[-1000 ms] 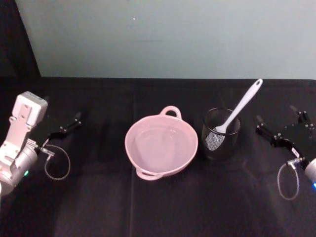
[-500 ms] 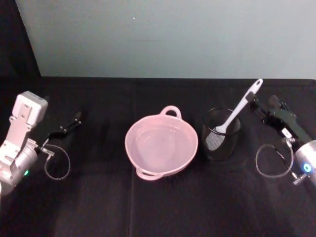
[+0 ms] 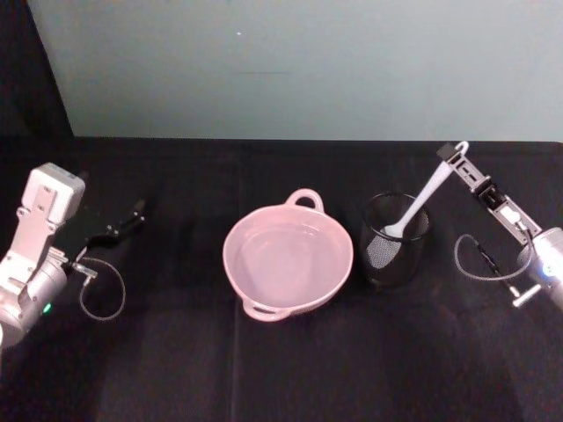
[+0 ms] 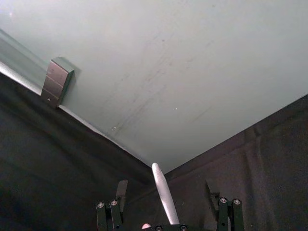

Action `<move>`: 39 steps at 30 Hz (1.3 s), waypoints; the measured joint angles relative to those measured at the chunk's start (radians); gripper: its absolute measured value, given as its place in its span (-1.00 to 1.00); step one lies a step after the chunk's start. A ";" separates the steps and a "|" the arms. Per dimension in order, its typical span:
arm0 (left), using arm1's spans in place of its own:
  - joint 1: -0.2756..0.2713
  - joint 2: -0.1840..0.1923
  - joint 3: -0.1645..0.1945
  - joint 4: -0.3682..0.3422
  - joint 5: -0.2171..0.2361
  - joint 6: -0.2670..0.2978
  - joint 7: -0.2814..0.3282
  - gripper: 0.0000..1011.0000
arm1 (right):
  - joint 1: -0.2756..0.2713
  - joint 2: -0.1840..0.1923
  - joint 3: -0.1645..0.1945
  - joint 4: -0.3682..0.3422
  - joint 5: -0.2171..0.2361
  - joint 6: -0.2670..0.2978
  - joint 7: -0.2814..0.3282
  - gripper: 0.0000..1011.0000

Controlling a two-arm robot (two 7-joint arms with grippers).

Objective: Use the one hand to pick up the spoon and stir the clear water in the bowl.

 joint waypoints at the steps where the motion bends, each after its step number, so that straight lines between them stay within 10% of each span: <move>1: 0.000 0.000 0.000 0.000 0.000 0.000 0.000 1.00 | 0.002 0.002 0.000 0.000 0.012 0.008 -0.004 0.99; 21: 0.000 0.000 0.000 0.000 0.000 0.000 0.000 1.00 | 0.035 0.070 -0.091 0.047 -0.074 -0.109 0.100 0.99; 39: 0.000 0.000 0.000 0.000 0.000 0.000 0.000 1.00 | 0.044 0.122 -0.121 0.028 -0.040 -0.113 0.095 -0.03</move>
